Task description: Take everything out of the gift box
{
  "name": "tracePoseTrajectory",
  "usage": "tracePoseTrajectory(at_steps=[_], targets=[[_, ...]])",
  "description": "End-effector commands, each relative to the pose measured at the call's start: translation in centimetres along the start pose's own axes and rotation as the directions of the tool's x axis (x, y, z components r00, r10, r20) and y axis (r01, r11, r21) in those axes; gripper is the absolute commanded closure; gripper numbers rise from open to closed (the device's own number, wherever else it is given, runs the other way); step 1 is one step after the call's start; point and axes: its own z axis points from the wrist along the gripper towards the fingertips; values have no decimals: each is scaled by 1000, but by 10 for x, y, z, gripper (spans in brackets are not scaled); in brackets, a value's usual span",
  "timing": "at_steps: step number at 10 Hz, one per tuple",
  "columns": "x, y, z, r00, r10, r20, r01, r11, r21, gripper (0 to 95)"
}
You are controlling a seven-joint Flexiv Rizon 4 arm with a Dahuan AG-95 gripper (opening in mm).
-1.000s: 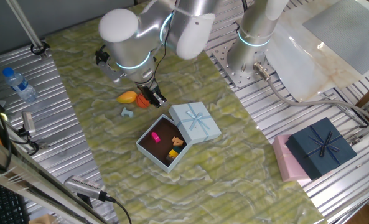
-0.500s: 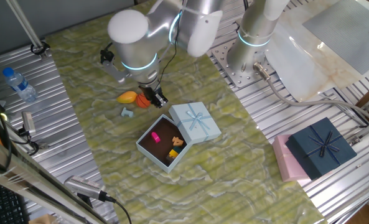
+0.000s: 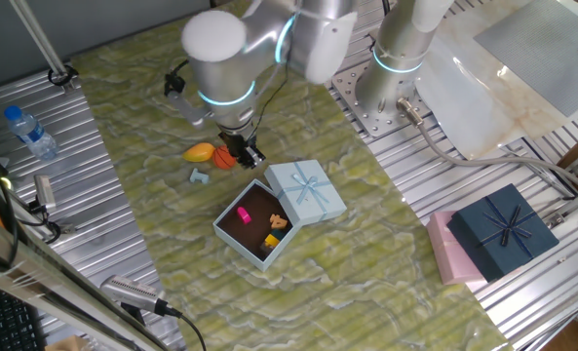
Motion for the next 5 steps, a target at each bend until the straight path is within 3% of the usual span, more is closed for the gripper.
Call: tracePoseTrajectory(at_steps=[1, 5], targets=[[-2, 0, 2, 1000, 14, 16, -14, 1000, -2, 950], [-2, 0, 2, 999, 20, 50, -20, 1000, -1, 950]])
